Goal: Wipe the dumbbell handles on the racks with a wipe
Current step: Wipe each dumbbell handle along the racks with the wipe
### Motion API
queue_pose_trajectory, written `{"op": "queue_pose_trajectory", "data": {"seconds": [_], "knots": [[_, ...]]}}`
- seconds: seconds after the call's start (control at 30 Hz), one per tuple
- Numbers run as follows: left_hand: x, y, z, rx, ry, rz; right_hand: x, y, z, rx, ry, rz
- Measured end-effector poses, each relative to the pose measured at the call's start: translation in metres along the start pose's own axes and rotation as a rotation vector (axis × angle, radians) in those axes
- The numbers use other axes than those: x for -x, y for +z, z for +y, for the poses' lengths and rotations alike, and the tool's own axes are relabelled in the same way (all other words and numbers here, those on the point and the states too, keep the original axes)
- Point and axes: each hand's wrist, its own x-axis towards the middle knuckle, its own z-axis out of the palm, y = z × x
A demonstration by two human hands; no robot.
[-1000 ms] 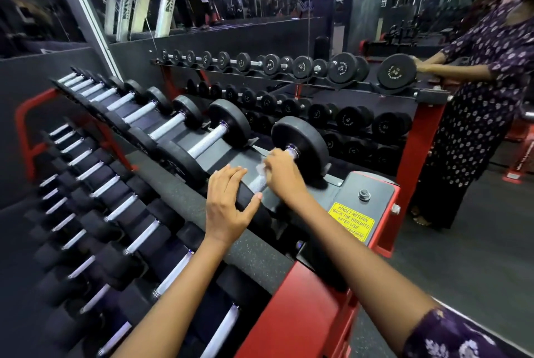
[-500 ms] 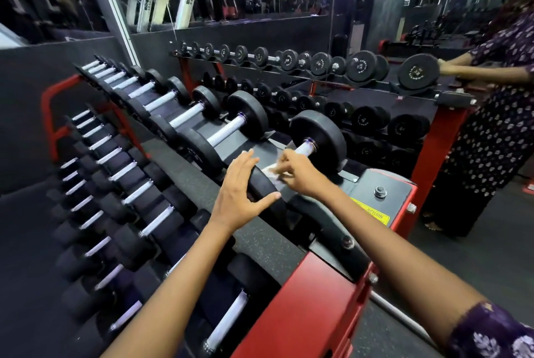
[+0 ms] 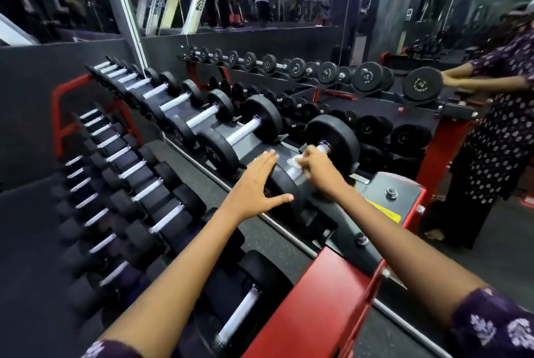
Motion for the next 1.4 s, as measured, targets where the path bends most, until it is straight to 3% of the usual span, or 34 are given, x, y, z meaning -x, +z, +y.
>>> {"op": "queue_pose_trajectory", "data": {"seconds": [0.07, 0.2, 0.33, 0.43, 0.7, 0.87, 0.93, 1.0, 1.07, 1.23, 1.4], "knots": [[0.001, -0.004, 0.001, 0.005, -0.009, -0.043, 0.004, 0.004, -0.006, 0.003, -0.063, -0.077], [-0.004, -0.014, 0.003, 0.046, -0.047, -0.128, -0.007, -0.012, 0.003, 0.033, 0.247, 0.088], [-0.014, -0.029, -0.002, -0.019, -0.027, -0.316, 0.008, -0.005, -0.036, 0.036, 0.166, -0.077], [-0.018, -0.037, -0.002, -0.072, -0.004, -0.408, 0.011, -0.008, -0.051, -0.024, 0.255, -0.049], [-0.008, -0.039, -0.001, -0.242, 0.041, -0.458, 0.012, -0.012, -0.064, -0.116, 0.499, -0.001], [-0.006, -0.034, -0.014, -0.207, 0.081, -0.436, -0.01, -0.009, -0.047, -0.157, 0.605, 0.206], [-0.007, -0.034, -0.02, -0.182, 0.084, -0.439, -0.013, -0.006, -0.046, -0.154, 0.585, 0.177], [-0.008, -0.036, -0.022, -0.121, 0.093, -0.42, -0.011, -0.007, -0.05, -0.14, 0.534, 0.071], [-0.015, -0.043, -0.021, 0.0, 0.081, -0.383, -0.01, -0.015, -0.054, -0.222, 0.545, 0.065], [-0.027, -0.062, -0.023, 0.391, -0.121, -0.292, -0.017, -0.031, -0.093, -0.692, 0.512, 0.34], [-0.033, -0.097, -0.037, 0.785, -0.354, -0.053, -0.03, -0.03, -0.161, -1.082, 0.392, 0.218]]}}
